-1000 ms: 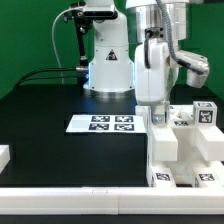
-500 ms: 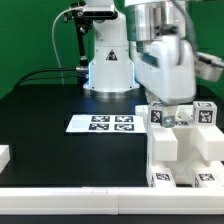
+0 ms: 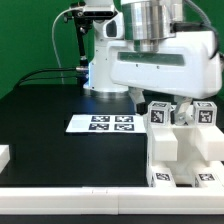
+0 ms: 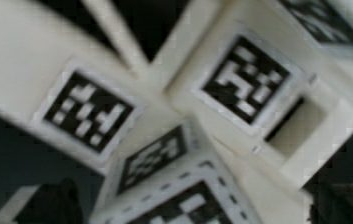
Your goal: Assemble chair
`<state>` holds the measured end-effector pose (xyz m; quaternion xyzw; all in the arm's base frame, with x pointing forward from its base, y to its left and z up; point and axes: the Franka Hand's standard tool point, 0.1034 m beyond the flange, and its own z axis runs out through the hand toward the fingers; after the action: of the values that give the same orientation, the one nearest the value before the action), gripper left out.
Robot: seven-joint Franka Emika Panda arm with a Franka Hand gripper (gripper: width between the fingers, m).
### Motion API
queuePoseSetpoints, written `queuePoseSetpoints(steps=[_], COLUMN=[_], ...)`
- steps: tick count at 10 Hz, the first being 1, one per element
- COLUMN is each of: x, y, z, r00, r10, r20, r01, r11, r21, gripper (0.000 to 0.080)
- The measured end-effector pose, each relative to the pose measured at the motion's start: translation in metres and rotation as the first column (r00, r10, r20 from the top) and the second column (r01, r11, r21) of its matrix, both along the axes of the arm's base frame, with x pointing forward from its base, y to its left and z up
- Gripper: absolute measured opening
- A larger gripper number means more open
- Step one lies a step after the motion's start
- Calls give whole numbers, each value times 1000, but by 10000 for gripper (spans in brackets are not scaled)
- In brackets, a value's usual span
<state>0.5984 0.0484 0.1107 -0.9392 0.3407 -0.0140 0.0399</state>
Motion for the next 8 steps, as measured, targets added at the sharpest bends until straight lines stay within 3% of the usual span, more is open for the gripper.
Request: queuePoseSetpoints(steps=[2, 3, 4, 5, 6, 8], x=[-1, -1, -1, -1, -2, -3], y=[1, 1, 1, 1, -1, -2], z=[-4, -4, -4, -4, -4, -5], r00=[971, 974, 974, 978, 980, 998], r10=[240, 226, 226, 207, 197, 57], r20=[18, 18, 17, 16, 13, 1], r01=[-239, -226, -226, -207, -197, -57], r11=[971, 974, 974, 978, 980, 998], r21=[-19, -17, -17, -15, -15, -5], gripper=[649, 644, 487, 487, 306, 263])
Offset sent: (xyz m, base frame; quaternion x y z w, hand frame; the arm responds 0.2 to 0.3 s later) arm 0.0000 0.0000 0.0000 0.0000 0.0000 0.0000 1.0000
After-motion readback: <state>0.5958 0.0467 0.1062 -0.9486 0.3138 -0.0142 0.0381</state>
